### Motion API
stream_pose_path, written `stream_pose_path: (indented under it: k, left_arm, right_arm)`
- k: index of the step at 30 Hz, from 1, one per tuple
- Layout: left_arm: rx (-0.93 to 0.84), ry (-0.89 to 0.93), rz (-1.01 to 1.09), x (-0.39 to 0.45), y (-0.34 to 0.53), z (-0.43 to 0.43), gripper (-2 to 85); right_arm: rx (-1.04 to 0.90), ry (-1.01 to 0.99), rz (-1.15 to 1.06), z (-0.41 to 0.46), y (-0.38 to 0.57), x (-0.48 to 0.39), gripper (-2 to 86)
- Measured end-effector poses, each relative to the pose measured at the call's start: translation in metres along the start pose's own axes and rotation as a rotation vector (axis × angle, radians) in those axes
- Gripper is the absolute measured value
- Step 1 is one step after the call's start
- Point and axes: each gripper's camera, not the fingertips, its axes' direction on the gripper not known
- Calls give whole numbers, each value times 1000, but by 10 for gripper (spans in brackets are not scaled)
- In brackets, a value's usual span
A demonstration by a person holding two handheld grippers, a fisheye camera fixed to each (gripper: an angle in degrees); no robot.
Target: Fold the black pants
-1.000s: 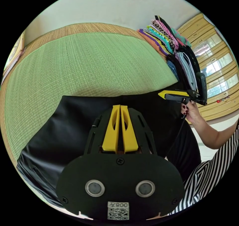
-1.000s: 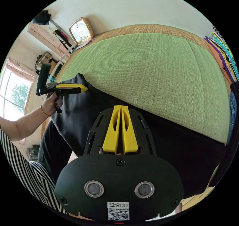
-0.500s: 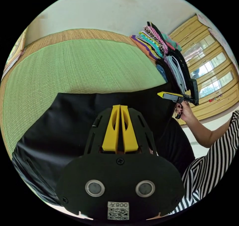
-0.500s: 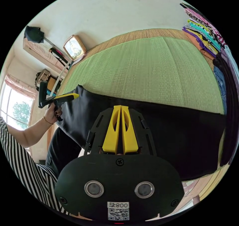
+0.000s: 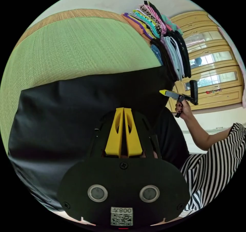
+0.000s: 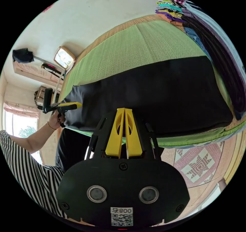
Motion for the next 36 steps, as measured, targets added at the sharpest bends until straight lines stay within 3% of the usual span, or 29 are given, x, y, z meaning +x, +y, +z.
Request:
stream_pose_path:
  k: [4,11,24,36]
  left_arm:
    - [10,40,123,20,-30,16,23]
    - [-161,95,393,83,-122,110,85]
    - [-327,16,573,163,-263,268,108]
    - [-397,-42,631,195,-298,343,71]
  right_arm:
    - [106,72,51,-31,20,21,9]
    - [345,163,298,-95,73,99,65]
    - [380,79,366,-102,91,168,101]
    - [418,-102,389,-105,107,203,86]
